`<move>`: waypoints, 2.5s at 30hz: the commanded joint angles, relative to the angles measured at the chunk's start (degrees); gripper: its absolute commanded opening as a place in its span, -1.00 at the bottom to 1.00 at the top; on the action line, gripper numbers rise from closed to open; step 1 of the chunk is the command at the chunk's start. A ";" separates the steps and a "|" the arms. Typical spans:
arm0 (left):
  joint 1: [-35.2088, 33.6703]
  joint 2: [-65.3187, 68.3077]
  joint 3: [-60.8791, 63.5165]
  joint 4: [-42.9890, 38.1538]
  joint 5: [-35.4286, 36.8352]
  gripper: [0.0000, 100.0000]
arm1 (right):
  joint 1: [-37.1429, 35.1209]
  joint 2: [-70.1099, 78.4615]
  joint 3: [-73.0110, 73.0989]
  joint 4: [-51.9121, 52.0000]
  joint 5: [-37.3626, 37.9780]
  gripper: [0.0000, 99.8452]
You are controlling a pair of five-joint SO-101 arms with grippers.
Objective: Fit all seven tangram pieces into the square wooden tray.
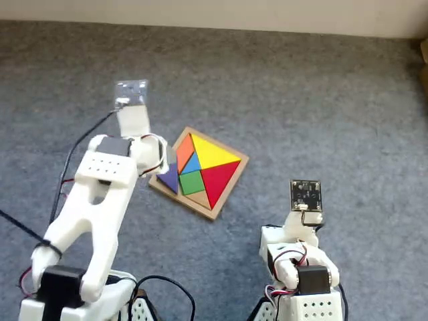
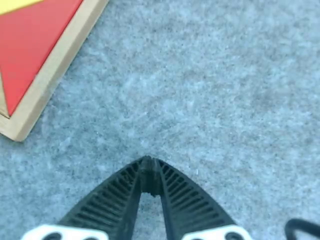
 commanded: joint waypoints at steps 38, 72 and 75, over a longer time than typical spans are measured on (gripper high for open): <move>4.18 -1.54 4.00 -7.74 -8.26 -0.71 | 0.48 -1.01 5.93 0.31 0.53 -0.99; 5.93 -1.19 5.93 -2.29 -10.29 -0.72 | 0.48 -1.01 5.93 0.31 0.53 -0.99; 4.09 -7.25 9.80 -4.31 -10.55 -0.72 | 0.48 -1.01 5.93 0.31 0.53 -0.99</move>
